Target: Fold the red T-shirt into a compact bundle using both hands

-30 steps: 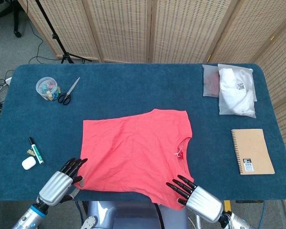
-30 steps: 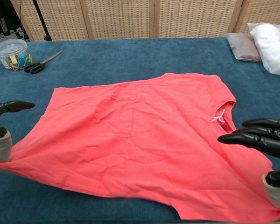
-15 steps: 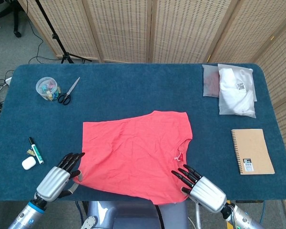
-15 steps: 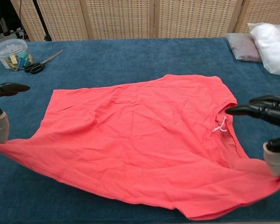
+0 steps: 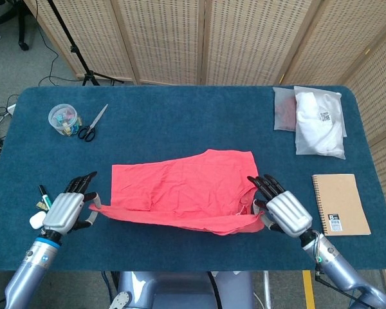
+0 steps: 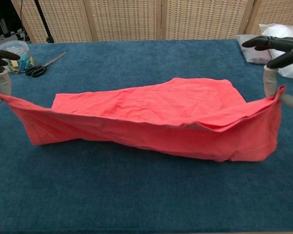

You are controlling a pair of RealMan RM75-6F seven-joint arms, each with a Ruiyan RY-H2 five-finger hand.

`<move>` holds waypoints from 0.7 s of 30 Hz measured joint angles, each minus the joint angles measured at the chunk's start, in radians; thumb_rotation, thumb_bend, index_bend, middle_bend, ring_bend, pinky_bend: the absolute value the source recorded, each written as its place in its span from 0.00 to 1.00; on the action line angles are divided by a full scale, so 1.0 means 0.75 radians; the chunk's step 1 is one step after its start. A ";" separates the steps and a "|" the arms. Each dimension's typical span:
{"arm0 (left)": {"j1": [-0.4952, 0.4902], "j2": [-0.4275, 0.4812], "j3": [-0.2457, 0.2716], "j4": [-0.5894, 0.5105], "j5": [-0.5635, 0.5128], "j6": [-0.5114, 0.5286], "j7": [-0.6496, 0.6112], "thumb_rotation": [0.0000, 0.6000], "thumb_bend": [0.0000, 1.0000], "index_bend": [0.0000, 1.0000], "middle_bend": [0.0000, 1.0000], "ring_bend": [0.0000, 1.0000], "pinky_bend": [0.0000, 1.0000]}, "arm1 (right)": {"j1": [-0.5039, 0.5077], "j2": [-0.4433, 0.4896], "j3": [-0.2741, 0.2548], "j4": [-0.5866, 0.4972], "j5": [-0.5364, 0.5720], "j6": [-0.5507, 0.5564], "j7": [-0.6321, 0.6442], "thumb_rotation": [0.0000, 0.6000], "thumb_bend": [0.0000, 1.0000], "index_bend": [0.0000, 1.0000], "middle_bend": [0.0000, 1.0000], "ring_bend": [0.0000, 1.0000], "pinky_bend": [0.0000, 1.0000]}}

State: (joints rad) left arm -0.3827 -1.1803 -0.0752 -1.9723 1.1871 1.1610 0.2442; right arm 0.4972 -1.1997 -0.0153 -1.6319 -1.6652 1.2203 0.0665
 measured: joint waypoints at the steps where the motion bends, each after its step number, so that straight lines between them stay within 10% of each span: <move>1: -0.020 0.003 -0.022 -0.005 -0.065 -0.019 0.017 1.00 0.60 0.71 0.00 0.00 0.00 | 0.018 0.000 0.026 0.000 0.044 -0.035 0.010 1.00 0.52 0.70 0.00 0.00 0.00; 21: -0.319 -0.131 -0.205 0.190 -0.750 -0.184 0.189 1.00 0.60 0.71 0.00 0.00 0.00 | 0.301 -0.190 0.303 0.303 0.560 -0.488 -0.037 1.00 0.52 0.70 0.00 0.00 0.00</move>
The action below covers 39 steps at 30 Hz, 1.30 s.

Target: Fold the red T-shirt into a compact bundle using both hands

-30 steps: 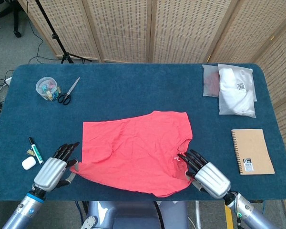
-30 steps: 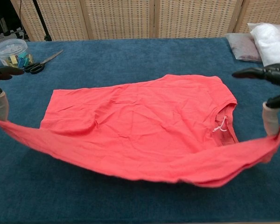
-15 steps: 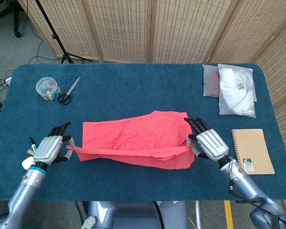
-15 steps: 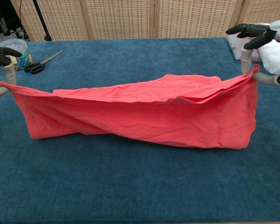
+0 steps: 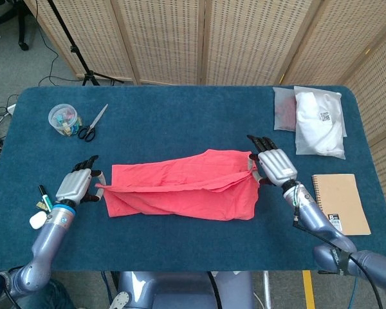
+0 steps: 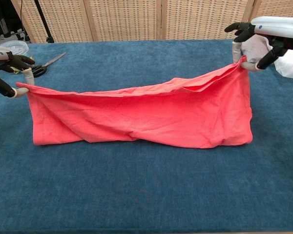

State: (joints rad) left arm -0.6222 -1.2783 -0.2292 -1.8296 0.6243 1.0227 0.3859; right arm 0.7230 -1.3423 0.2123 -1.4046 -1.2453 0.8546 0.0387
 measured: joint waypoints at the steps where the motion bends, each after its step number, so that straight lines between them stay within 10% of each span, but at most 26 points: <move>1: -0.014 -0.013 -0.007 0.022 -0.025 0.000 0.004 1.00 0.60 0.71 0.00 0.00 0.00 | 0.017 -0.013 0.011 0.023 0.021 -0.020 -0.005 1.00 0.52 0.70 0.00 0.00 0.00; 26: -0.223 -0.298 -0.054 0.472 -0.346 -0.014 0.145 1.00 0.58 0.71 0.00 0.00 0.00 | 0.235 -0.251 0.103 0.424 0.288 -0.264 -0.073 1.00 0.52 0.70 0.00 0.00 0.00; 31: -0.250 -0.360 -0.057 0.574 -0.370 -0.031 0.161 1.00 0.56 0.53 0.00 0.00 0.00 | 0.259 -0.303 0.102 0.520 0.304 -0.294 -0.071 1.00 0.52 0.70 0.00 0.00 0.00; 36: -0.265 -0.411 -0.057 0.658 -0.380 -0.050 0.169 1.00 0.44 0.01 0.00 0.00 0.00 | 0.280 -0.351 0.100 0.611 0.314 -0.325 -0.064 1.00 0.52 0.70 0.00 0.00 0.00; 39: -0.264 -0.430 -0.063 0.692 -0.365 -0.064 0.150 1.00 0.41 0.00 0.00 0.00 0.00 | 0.289 -0.379 0.097 0.669 0.318 -0.343 -0.059 1.00 0.52 0.70 0.00 0.00 0.00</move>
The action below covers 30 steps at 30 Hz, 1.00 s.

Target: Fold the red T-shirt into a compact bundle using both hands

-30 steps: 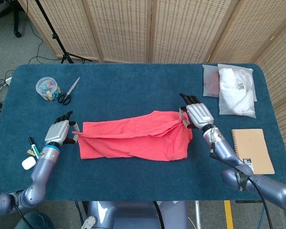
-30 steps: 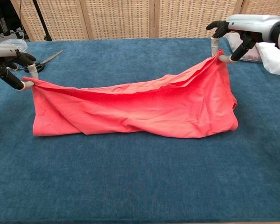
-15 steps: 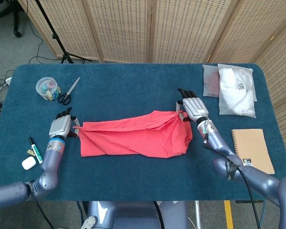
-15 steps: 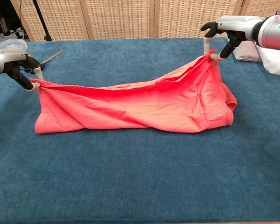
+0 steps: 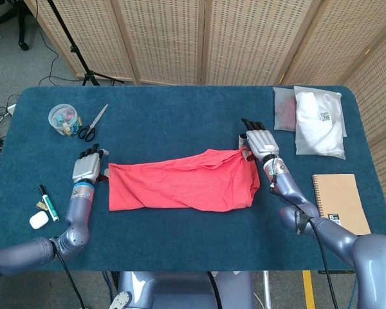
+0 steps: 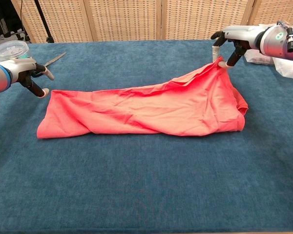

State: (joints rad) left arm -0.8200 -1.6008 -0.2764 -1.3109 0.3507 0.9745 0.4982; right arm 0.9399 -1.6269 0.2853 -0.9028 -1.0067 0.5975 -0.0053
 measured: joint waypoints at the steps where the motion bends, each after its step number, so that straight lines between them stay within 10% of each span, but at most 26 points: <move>1: 0.004 -0.005 -0.003 0.010 0.017 -0.002 -0.020 1.00 0.40 0.00 0.00 0.00 0.00 | 0.003 -0.012 -0.001 0.023 0.001 -0.006 0.003 1.00 0.52 0.70 0.00 0.00 0.00; 9: 0.047 0.021 -0.031 -0.010 0.128 0.024 -0.115 1.00 0.40 0.00 0.00 0.00 0.00 | 0.018 -0.054 0.002 0.099 0.000 -0.023 0.014 1.00 0.52 0.65 0.00 0.00 0.00; 12: 0.063 0.052 -0.038 -0.053 0.154 0.044 -0.128 1.00 0.40 0.00 0.00 0.00 0.00 | 0.019 -0.066 0.005 0.114 0.010 -0.021 0.005 1.00 0.37 0.20 0.00 0.00 0.00; 14: 0.074 0.072 -0.041 -0.083 0.169 0.059 -0.134 1.00 0.40 0.00 0.00 0.00 0.00 | 0.017 -0.068 0.004 0.115 0.016 -0.022 -0.004 1.00 0.11 0.00 0.00 0.00 0.00; 30: 0.140 0.202 -0.044 -0.284 0.243 0.124 -0.155 1.00 0.40 0.00 0.00 0.00 0.00 | -0.037 -0.070 0.078 -0.014 0.161 0.248 -0.199 1.00 0.00 0.00 0.00 0.00 0.00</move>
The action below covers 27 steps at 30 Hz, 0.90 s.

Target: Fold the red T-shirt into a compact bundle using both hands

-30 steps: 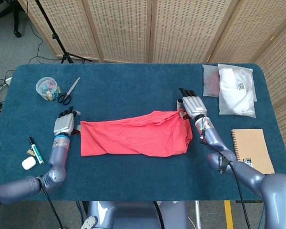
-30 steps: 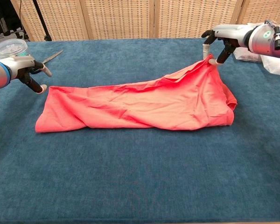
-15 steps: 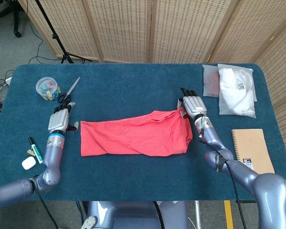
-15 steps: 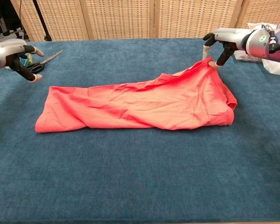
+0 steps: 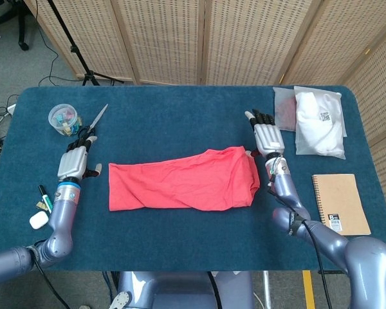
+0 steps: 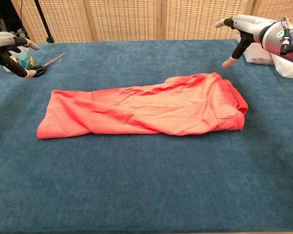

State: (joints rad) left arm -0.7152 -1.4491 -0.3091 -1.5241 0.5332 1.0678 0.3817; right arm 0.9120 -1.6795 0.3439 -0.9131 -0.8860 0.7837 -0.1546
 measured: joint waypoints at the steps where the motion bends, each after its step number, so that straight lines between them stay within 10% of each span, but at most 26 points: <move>1: 0.008 0.018 0.004 -0.021 0.015 0.004 -0.003 1.00 0.40 0.00 0.00 0.00 0.00 | -0.013 0.022 0.001 -0.048 -0.003 0.023 -0.007 1.00 0.00 0.00 0.00 0.00 0.00; 16: 0.131 0.223 0.168 -0.193 0.425 -0.015 -0.095 1.00 0.40 0.00 0.00 0.00 0.00 | -0.441 0.582 -0.113 -0.927 -0.268 0.447 0.083 1.00 0.00 0.00 0.00 0.00 0.00; 27: 0.225 0.265 0.286 -0.234 0.704 -0.016 -0.245 1.00 0.40 0.00 0.00 0.00 0.00 | -0.761 0.771 -0.299 -1.159 -0.624 0.792 0.276 1.00 0.00 0.00 0.00 0.00 0.00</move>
State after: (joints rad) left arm -0.5468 -1.2504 -0.0943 -1.6999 1.0614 1.0557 0.1980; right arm 0.3414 -1.1012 0.1197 -1.7824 -1.3541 1.3777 0.0527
